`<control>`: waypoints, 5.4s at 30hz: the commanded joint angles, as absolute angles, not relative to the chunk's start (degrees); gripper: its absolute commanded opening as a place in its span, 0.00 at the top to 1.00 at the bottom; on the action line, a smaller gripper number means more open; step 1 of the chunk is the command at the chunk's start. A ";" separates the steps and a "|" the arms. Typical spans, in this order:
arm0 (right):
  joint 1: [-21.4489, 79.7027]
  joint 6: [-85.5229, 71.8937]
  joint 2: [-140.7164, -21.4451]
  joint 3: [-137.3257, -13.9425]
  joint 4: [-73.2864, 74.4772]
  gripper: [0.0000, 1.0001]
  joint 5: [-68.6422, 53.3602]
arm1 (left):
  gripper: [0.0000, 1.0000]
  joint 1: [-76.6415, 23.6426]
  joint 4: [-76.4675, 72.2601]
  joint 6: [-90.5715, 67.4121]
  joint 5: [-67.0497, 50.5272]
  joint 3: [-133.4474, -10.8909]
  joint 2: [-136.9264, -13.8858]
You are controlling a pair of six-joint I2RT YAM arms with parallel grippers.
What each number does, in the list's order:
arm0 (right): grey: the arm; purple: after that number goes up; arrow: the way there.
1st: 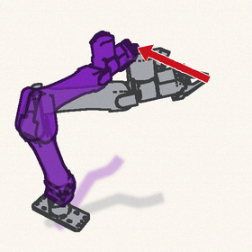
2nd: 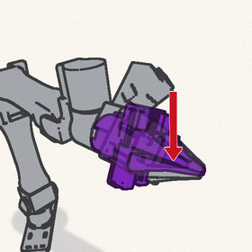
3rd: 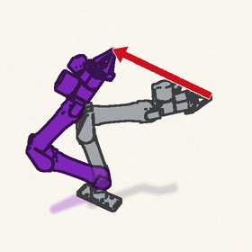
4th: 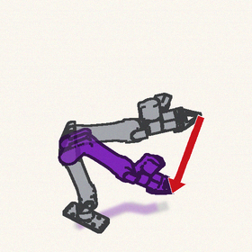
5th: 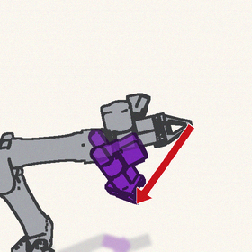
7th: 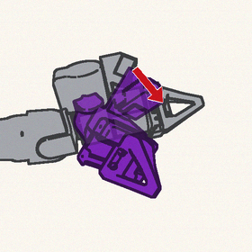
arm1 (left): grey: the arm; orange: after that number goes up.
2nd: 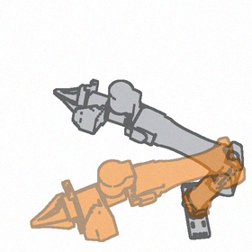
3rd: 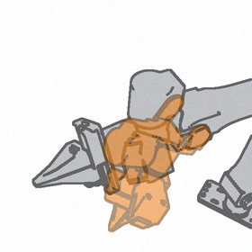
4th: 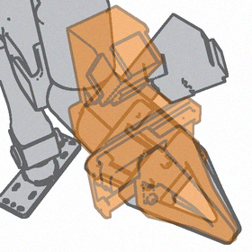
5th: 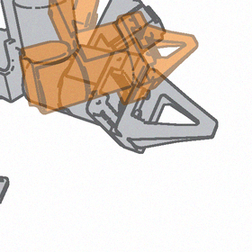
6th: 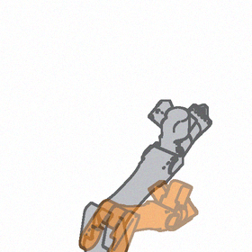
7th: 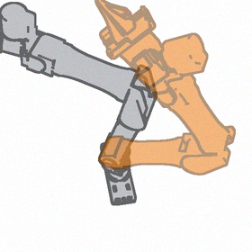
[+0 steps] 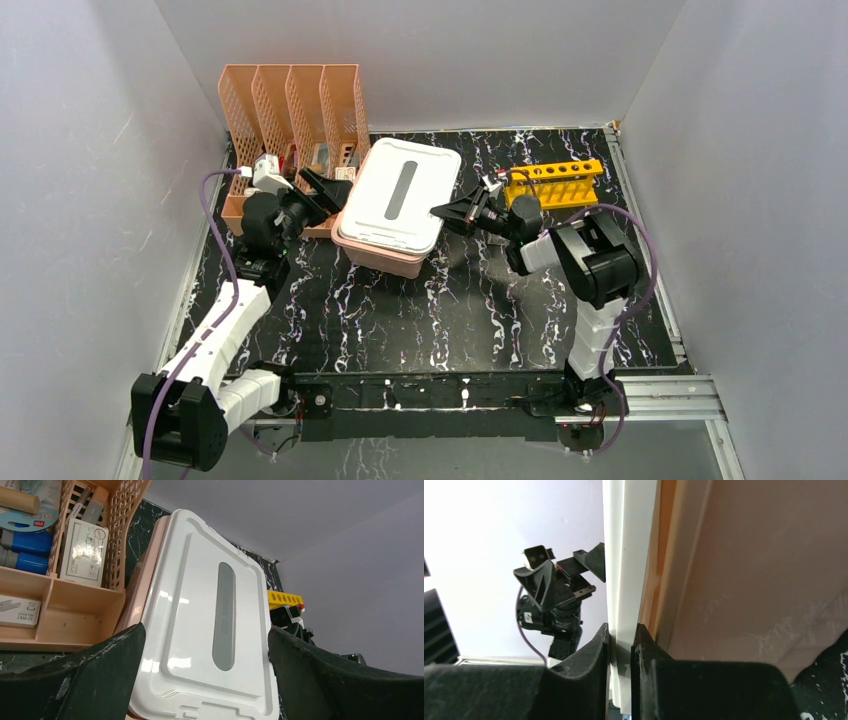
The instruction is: Organize the chemistry lab equipment
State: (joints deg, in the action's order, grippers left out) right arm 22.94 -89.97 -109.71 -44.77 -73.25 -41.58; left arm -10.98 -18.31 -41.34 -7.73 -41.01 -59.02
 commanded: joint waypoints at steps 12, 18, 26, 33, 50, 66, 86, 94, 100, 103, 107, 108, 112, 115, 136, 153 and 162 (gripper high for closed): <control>23.62 -103.77 -114.49 -44.91 -93.18 1.00 -42.36 | 0.08 -10.71 -19.49 -40.52 -9.27 -42.62 -59.82; 25.75 -92.02 -109.25 -44.62 -77.04 1.00 -43.88 | 0.08 -10.65 -20.07 -41.01 -9.75 -42.32 -60.14; 27.47 -78.25 -103.15 -45.16 -59.49 0.51 -40.90 | 0.08 -10.72 -20.22 -41.18 -10.02 -42.01 -60.23; 27.40 -71.66 -100.16 -47.06 -50.11 0.51 -38.28 | 0.08 -10.72 -20.20 -41.06 -9.99 -41.59 -60.20; 27.60 -68.80 -92.99 -43.40 -48.70 0.94 -29.52 | 0.10 -10.72 -22.59 -42.62 -11.69 -40.56 -61.43; 27.60 -72.36 -92.33 -42.16 -54.92 0.88 -25.48 | 0.11 -10.72 -22.79 -42.75 -11.80 -40.15 -61.35; 27.58 -67.69 -83.80 -42.09 -40.05 0.49 -19.75 | 0.11 -10.68 -24.10 -42.24 -12.95 -40.82 -64.20; 27.56 -62.64 -75.68 -41.10 -29.28 0.50 -14.94 | 0.11 -10.70 -26.07 -40.15 -12.59 -43.01 -69.92; 27.51 -62.49 -73.93 -38.48 -28.92 0.52 -13.02 | 0.11 -10.68 -24.25 -37.38 -12.05 -47.70 -74.45; 27.51 -62.49 -73.98 -37.98 -29.31 0.53 -12.88 | 0.11 -10.72 -23.62 -36.66 -13.54 -49.43 -76.89; 27.36 -62.48 -74.34 -37.84 -29.72 0.53 -13.30 | 0.11 -10.71 -26.04 -38.22 -16.17 -49.13 -80.22; 27.23 -62.49 -74.38 -37.80 -29.97 0.53 -13.57 | 0.11 -10.72 -26.75 -38.77 -16.62 -48.98 -80.91; 26.94 -62.44 -74.10 -37.38 -30.23 0.54 -14.02 | 0.12 -10.72 -28.94 -40.52 -17.99 -48.58 -82.86; 26.53 -62.40 -73.57 -36.74 -30.23 0.54 -14.00 | 0.12 -10.80 -30.40 -42.16 -19.65 -48.95 -83.95; 25.56 -57.84 -83.97 -49.02 -39.79 1.00 -19.33 | 0.12 -11.69 -30.81 -44.80 -21.98 -50.96 -79.67; 24.60 -67.57 -104.43 -51.99 -54.50 0.99 -25.26 | 0.10 -11.65 -21.63 -37.60 -17.87 -48.26 -74.28; 21.97 -63.77 -92.31 -52.35 -49.45 0.90 -25.29 | 0.12 -11.68 -23.58 -37.43 -15.95 -44.67 -77.34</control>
